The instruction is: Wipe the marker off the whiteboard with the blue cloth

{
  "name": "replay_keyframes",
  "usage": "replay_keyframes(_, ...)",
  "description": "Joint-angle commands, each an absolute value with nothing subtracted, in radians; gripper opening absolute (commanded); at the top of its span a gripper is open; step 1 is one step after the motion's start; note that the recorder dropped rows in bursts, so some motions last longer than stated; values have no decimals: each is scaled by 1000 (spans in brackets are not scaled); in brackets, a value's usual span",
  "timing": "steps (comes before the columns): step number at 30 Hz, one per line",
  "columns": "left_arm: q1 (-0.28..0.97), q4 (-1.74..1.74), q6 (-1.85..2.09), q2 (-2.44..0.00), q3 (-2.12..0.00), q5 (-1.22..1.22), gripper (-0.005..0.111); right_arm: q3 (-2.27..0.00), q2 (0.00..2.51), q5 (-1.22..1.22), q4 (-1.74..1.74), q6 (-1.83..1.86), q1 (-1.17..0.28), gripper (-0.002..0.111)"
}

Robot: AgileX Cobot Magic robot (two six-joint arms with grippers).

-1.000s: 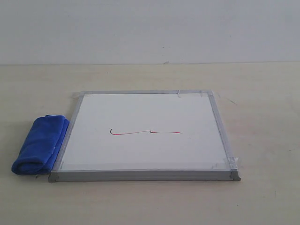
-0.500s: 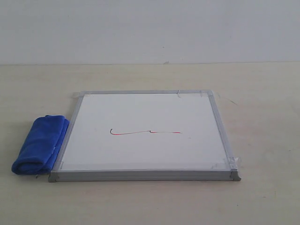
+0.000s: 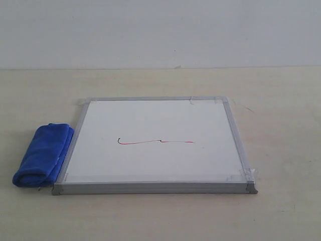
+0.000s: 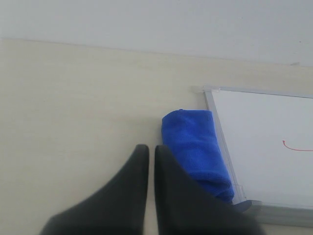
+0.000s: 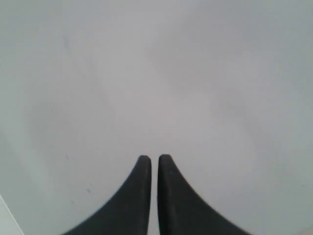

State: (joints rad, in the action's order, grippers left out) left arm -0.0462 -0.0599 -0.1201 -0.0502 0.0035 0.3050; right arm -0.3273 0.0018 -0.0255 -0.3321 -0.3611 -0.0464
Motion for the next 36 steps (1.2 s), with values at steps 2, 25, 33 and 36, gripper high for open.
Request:
replay_keyframes(2, -48, -53, -118, -46, 0, 292, 4, -415, 0, -71, -286, -352, -40, 1)
replay_keyframes(25, -48, -53, -118, -46, 0, 292, 4, -799, 311, 376, -258, -44, -40, 1)
replay_keyframes(33, -48, -53, -118, -46, 0, 292, 4, -799, 311, 383, -258, -30, -40, 1)
replay_keyframes(36, -48, -53, -118, -46, 0, 292, 4, -799, 312, 393, -258, -13, -40, 1)
